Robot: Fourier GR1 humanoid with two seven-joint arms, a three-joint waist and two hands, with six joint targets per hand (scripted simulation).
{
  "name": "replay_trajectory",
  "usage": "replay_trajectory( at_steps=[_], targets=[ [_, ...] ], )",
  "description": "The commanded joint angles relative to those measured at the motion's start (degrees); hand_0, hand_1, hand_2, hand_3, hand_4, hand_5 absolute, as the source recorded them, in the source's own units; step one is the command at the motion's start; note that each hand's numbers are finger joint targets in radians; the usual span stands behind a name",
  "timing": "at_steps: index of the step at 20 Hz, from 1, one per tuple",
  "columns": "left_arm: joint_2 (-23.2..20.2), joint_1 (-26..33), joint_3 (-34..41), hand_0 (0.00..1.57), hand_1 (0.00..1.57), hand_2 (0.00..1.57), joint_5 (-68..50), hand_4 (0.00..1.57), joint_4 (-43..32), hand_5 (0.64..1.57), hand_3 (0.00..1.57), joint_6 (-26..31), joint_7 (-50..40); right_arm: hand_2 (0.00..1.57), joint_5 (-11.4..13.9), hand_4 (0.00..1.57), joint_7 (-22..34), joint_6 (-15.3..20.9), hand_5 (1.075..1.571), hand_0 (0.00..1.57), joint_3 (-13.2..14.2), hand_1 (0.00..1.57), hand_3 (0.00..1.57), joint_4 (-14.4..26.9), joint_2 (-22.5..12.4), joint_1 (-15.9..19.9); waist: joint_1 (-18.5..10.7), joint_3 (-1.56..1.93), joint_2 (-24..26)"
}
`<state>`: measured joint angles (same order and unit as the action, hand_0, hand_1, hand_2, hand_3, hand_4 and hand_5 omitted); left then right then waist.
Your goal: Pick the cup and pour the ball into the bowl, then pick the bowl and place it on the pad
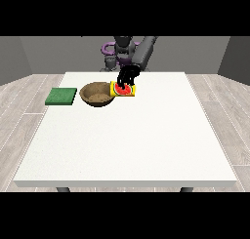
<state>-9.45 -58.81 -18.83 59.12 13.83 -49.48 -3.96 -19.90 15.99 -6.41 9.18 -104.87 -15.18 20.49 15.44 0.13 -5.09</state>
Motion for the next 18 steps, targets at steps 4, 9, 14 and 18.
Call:
replay_trajectory(
  at_steps=[4,9,14,18],
  targets=[
    [6.4,-2.0,-14.6,1.45,1.45,1.57,17.4,0.94,-7.7,1.490,1.57,6.1,-11.5,0.00,1.2,0.38,0.0,-0.2,1.565,0.00,-0.4,0.00,0.00,5.3,0.7,-3.1,-2.3,0.09,8.5],
    [9.3,-6.6,-22.0,1.51,1.51,1.57,25.7,1.06,-8.6,1.501,1.57,13.8,-16.0,0.00,1.9,0.38,-3.7,-0.8,1.566,0.00,2.7,0.00,0.00,11.0,-0.1,-4.6,-6.7,0.02,10.4],
    [9.4,-3.2,-25.8,1.50,1.50,1.57,29.2,1.05,1.1,1.513,1.57,24.6,-24.0,0.00,2.0,0.39,-4.9,-1.4,1.566,0.00,0.9,0.00,0.00,13.3,1.3,-1.3,-3.0,-0.09,9.1],
    [9.4,1.5,-23.2,1.50,1.50,1.57,27.5,1.07,5.2,1.505,1.57,23.4,-20.7,0.00,-0.2,0.38,-3.7,-3.2,1.564,0.00,3.6,0.00,0.00,12.5,-0.8,-4.5,-6.1,-0.13,11.5]
  ],
)
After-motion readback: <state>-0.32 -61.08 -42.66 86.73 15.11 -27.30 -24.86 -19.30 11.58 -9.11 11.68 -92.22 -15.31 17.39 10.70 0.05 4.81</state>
